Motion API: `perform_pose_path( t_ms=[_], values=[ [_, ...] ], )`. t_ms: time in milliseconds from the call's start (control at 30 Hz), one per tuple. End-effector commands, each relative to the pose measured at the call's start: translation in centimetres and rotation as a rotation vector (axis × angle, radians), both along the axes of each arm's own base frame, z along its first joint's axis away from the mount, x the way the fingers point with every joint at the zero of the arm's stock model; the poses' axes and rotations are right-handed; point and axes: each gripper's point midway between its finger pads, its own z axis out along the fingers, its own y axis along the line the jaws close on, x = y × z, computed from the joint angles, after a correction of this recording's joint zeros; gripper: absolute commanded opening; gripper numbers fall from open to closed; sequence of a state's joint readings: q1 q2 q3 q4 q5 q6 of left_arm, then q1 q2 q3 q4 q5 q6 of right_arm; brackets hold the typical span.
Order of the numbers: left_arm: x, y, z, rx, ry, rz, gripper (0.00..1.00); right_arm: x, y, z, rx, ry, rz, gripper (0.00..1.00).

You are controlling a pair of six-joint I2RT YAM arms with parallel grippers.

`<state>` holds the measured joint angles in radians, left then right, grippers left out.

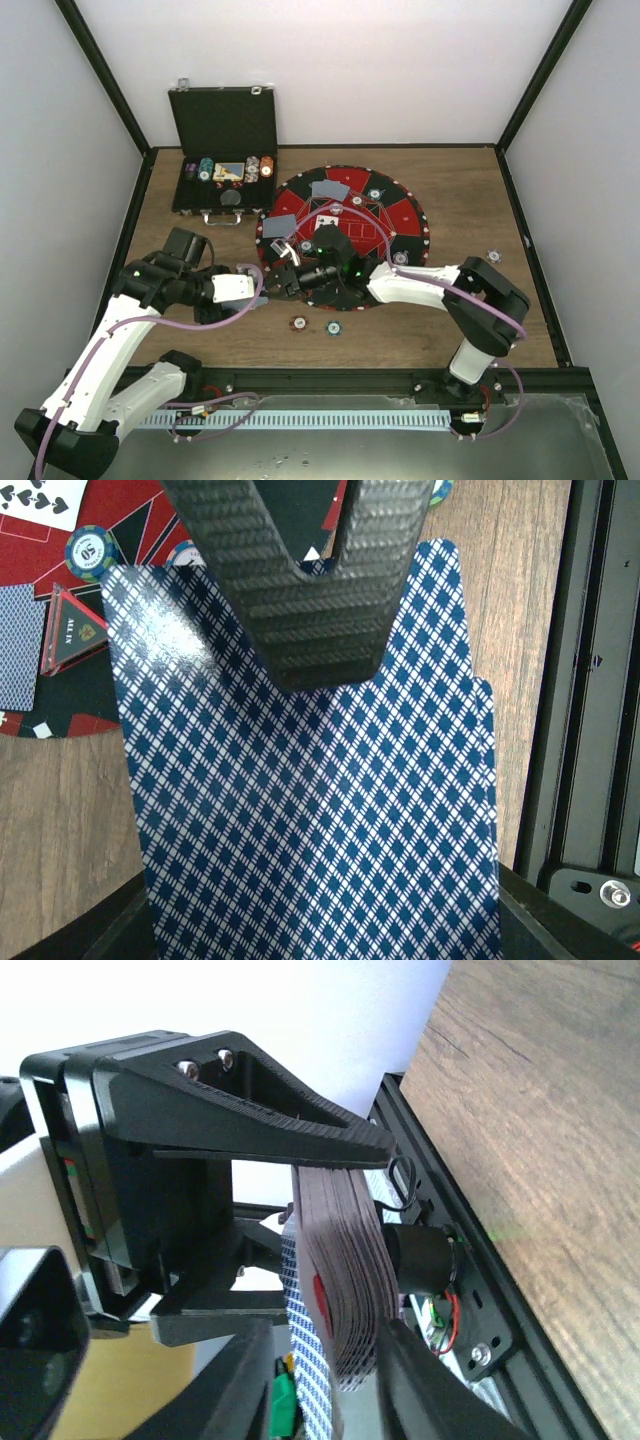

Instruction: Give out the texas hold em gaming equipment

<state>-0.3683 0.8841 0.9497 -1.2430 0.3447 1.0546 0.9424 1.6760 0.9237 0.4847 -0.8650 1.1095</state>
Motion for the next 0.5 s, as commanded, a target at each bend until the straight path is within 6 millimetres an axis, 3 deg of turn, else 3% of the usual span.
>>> perform_pose_path(
  t_ms=[0,200,333,467],
  values=[
    [0.2,-0.5,0.9,-0.035,-0.031,-0.016,0.08,0.2,-0.5,0.8,-0.005,-0.025,-0.017,0.25],
    [0.3,-0.5,0.9,-0.032,-0.031,-0.013,0.08,-0.3,-0.4,1.2,0.002,-0.029,-0.002,0.01],
    [0.4,-0.4,1.0,-0.028,-0.034,-0.013,0.08,-0.6,-0.8,1.7,0.0,-0.071,0.012,0.01],
    [0.3,-0.3,0.9,-0.023,-0.03,-0.01,0.08,0.5,-1.9,2.3,-0.069,-0.159,-0.022,0.01]
  ],
)
